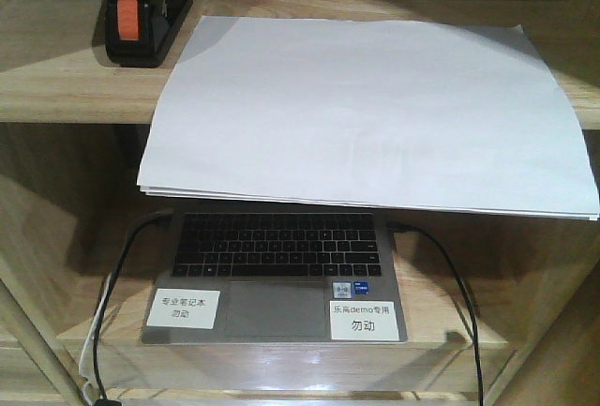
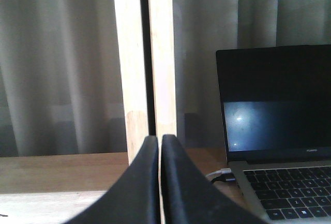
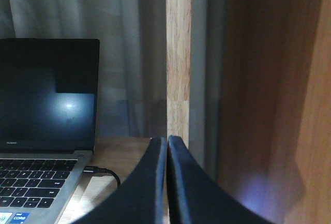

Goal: Grab stapler and paper to desk for stapling

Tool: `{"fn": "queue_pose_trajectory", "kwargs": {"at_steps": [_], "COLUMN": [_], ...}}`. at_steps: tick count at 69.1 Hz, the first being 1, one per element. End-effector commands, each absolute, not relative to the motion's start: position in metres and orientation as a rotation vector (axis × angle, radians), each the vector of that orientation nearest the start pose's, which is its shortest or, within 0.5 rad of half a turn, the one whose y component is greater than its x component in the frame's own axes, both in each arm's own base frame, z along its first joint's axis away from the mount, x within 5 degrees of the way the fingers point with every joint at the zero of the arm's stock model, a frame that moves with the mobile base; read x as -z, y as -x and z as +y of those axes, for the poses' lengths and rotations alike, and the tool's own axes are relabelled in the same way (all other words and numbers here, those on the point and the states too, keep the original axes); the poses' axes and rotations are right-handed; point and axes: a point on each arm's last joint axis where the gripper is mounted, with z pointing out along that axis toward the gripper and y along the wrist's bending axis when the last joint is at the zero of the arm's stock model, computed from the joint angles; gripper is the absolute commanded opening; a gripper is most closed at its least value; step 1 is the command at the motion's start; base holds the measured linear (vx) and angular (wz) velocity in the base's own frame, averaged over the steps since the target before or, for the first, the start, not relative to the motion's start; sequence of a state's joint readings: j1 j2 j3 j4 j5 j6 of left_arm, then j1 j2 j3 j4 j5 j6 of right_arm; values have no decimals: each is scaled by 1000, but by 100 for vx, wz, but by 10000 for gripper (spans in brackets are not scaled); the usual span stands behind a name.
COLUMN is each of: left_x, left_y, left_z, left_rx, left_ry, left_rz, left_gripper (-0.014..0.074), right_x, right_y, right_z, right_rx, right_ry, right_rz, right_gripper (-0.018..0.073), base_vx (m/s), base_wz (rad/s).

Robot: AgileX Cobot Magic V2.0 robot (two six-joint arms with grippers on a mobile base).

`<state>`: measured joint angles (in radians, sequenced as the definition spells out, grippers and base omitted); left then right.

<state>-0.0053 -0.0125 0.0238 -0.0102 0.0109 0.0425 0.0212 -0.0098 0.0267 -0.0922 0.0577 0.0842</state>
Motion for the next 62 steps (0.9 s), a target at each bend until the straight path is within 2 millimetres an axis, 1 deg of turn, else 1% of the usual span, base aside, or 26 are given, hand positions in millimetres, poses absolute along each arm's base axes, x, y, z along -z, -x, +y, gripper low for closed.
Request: {"fn": "queue_pose_trajectory", "kwargs": {"at_steps": [1,62], "left_x": [-209,-209], "left_y": [-55,-55], "left_z": [0,0], "left_rx": [-15,-15], "left_ry": [-21,-21], "left_rz": [1424,1424], "left_gripper": [-6,-6], "right_x": [-205,-205], "right_y": [-56,-56], "right_z": [1,1], "right_rx": [1,1], "right_ry": [33,33], "right_rz": [1485,1485], "right_gripper": [-10,-10], "base_vx": [0,0], "base_wz": [0,0]}}
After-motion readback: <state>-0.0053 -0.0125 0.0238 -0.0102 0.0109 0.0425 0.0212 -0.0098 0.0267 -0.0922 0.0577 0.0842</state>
